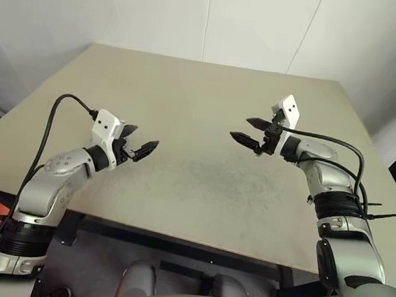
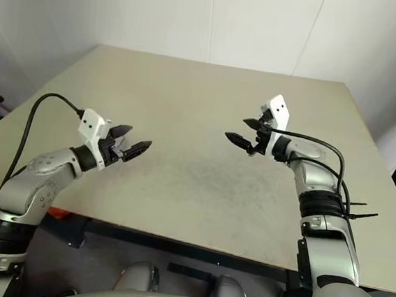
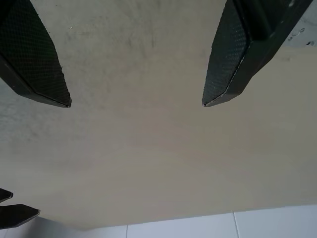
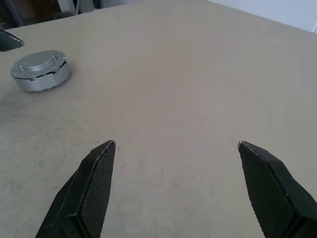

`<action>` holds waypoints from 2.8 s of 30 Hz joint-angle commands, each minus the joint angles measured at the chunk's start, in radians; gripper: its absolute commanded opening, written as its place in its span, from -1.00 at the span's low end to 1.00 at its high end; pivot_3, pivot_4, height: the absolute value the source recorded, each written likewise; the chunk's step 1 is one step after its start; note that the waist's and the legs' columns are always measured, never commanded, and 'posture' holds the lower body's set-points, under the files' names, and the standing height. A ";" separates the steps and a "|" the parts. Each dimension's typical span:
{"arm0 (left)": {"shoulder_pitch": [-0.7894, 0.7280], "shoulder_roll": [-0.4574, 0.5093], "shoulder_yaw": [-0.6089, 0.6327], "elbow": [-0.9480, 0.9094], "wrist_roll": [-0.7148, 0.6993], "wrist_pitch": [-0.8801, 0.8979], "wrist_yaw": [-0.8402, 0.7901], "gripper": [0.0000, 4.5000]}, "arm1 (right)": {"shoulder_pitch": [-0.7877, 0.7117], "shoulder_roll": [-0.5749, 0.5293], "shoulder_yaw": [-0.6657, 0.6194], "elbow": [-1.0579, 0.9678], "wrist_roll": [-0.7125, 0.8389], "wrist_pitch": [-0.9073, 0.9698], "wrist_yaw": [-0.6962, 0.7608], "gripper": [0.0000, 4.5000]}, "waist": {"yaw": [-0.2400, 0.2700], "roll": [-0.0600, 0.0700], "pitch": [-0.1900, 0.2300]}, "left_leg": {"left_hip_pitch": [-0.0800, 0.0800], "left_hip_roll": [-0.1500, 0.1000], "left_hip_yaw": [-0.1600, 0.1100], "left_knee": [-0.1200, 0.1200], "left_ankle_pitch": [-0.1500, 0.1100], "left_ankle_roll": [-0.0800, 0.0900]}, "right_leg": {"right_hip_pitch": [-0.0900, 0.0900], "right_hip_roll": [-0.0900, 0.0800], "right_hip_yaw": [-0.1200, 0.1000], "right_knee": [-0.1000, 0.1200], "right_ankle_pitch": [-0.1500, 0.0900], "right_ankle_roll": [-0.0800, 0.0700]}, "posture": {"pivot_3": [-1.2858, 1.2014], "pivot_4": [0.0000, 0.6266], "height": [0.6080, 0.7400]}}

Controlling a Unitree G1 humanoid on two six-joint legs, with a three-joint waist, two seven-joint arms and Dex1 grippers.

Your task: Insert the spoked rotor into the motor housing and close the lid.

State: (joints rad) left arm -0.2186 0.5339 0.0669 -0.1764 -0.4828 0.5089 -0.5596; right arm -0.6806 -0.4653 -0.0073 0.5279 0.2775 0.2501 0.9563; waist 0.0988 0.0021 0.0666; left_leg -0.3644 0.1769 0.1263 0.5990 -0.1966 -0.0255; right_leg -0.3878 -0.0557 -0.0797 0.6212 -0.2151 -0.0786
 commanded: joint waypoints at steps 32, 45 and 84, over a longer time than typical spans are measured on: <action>0.010 -0.052 0.030 -0.030 0.087 0.008 0.031 1.00 | -0.082 0.046 -0.040 0.092 -0.028 0.002 -0.108 1.00 | -0.002 0.000 0.000 | -0.001 0.000 0.000 0.000 0.000 0.000 | -0.001 0.000 0.000 0.000 0.000 0.000 | 0.03 -1.00 1.00; 0.018 -0.054 0.038 -0.065 0.092 0.037 0.061 1.00 | -0.077 0.072 -0.059 0.086 -0.012 0.015 -0.141 1.00 | -0.002 0.000 0.000 | -0.001 0.000 0.000 0.000 0.000 0.000 | -0.001 0.000 0.000 0.000 0.000 0.000 | 0.03 -1.00 1.00; -0.086 -0.107 0.014 0.017 0.142 0.031 0.111 1.00 | -0.051 0.165 -0.039 0.040 -0.045 -0.072 -0.191 1.00 | -0.002 0.000 0.000 | -0.001 0.000 -0.001 0.000 0.000 0.000 | -0.002 0.000 0.000 0.000 0.000 -0.001 | 0.03 -1.00 1.00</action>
State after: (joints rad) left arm -0.2766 0.4210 0.0735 -0.1477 -0.3466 0.5540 -0.4440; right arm -0.7179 -0.2999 -0.0362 0.6070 0.2313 0.2075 0.7723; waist 0.0967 0.0022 0.0667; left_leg -0.3657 0.1772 0.1257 0.5990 -0.1965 -0.0253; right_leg -0.3894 -0.0557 -0.0800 0.6213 -0.2149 -0.0791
